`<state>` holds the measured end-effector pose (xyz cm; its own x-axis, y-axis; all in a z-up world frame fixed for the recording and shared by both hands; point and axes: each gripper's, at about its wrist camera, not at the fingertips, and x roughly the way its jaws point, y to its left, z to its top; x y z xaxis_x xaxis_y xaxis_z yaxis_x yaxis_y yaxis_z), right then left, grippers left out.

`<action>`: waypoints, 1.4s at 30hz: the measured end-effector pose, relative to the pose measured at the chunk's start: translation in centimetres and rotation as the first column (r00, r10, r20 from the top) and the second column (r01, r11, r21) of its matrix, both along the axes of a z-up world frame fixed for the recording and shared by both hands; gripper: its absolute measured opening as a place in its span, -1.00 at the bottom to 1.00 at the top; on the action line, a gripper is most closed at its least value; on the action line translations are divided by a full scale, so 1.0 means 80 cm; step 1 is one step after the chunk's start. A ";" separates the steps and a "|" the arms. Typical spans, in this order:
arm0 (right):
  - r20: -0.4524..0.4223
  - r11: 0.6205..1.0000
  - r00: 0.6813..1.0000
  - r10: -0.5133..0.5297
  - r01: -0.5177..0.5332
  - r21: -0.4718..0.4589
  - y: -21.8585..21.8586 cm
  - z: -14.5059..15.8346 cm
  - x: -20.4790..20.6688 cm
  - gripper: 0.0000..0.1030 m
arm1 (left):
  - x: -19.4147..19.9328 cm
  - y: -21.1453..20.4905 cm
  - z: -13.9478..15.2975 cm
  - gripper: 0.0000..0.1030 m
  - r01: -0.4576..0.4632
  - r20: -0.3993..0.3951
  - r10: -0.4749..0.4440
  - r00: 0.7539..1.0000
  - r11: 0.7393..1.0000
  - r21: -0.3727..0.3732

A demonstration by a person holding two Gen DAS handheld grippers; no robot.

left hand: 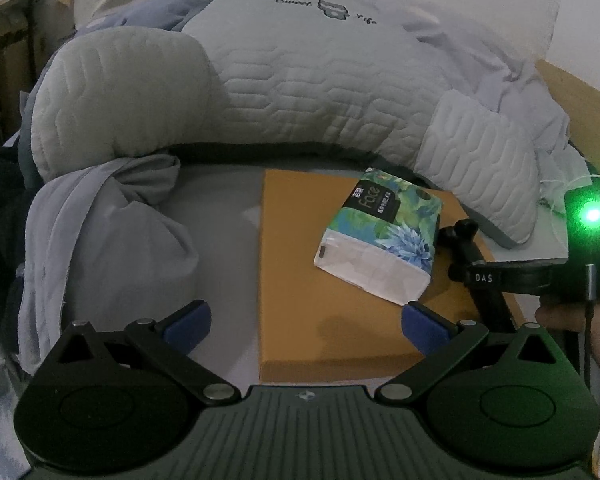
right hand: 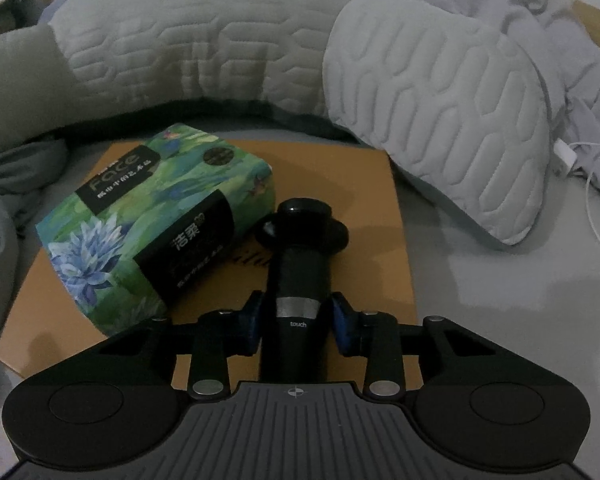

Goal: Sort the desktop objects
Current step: 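Lift the shaver with the right gripper and carry it toward the cardboard box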

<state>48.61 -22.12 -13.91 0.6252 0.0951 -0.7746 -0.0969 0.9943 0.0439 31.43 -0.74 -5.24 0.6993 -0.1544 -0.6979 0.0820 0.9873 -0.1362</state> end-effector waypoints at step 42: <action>0.296 0.982 0.951 0.092 -0.137 0.133 -0.027 0.236 -0.252 -0.27 | -0.171 0.011 0.149 1.00 -0.033 0.169 0.036 0.985 0.999 -0.022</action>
